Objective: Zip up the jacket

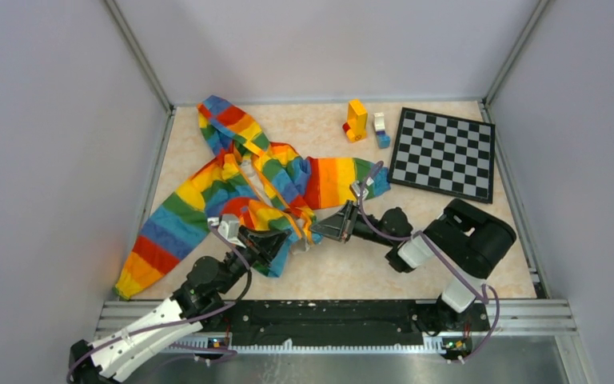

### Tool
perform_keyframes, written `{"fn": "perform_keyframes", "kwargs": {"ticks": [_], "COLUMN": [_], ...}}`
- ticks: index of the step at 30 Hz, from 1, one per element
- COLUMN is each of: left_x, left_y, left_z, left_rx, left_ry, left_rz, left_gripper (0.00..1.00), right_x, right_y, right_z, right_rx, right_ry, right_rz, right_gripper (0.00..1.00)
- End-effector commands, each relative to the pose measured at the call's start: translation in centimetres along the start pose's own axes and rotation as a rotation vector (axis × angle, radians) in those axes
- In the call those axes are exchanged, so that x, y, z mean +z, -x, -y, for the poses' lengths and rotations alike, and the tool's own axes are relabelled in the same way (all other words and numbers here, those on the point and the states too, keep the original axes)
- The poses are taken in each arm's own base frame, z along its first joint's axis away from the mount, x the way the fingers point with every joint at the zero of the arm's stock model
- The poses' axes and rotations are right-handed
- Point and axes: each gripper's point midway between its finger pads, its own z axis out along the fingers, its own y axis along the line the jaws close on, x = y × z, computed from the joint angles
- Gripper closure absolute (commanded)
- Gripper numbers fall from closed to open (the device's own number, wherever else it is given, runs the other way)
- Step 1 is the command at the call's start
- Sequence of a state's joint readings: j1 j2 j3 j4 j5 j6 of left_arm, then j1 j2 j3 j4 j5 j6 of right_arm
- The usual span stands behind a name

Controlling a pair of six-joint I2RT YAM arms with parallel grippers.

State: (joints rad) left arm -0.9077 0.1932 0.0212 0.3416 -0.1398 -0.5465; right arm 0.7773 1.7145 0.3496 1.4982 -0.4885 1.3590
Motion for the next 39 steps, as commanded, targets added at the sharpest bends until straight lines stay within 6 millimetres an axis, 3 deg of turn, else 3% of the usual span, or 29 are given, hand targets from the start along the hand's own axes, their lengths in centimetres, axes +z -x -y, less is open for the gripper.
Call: {"fn": "perform_keyframes", "kwargs": {"ticks": [1,3,5,17,39], "left_x": [0.0,0.0,-0.1,-0.1,0.0], "left_y": [2.1,2.2,0.9,0.6,1.1], "left_z": [1.8,1.8,1.0,0.7,0.0], "left_rx": [0.022,0.025,0.033,0.047,0.059], "left_ry": [-0.094,-0.094,-0.078,-0.071,-0.027], "left_rz": [0.093,0.098,0.073,0.065,0.086], "left_gripper": [1.0,1.0,1.0,1.0,1.0], "right_x": [0.3,0.4,0.4,1.0,0.3], "right_y": [1.1,1.1,1.0,1.2,0.9], "right_z": [-7.0,-7.2,-7.5,-9.7,-9.9], "right_rx": [-0.093,-0.084,-0.074,-0.046,0.012], "right_ry": [0.255,0.26,0.268,0.323,0.316], "right_rz": [0.056,0.05,0.047,0.064,0.064], "right_gripper": [1.0,1.0,1.0,1.0,1.0]}}
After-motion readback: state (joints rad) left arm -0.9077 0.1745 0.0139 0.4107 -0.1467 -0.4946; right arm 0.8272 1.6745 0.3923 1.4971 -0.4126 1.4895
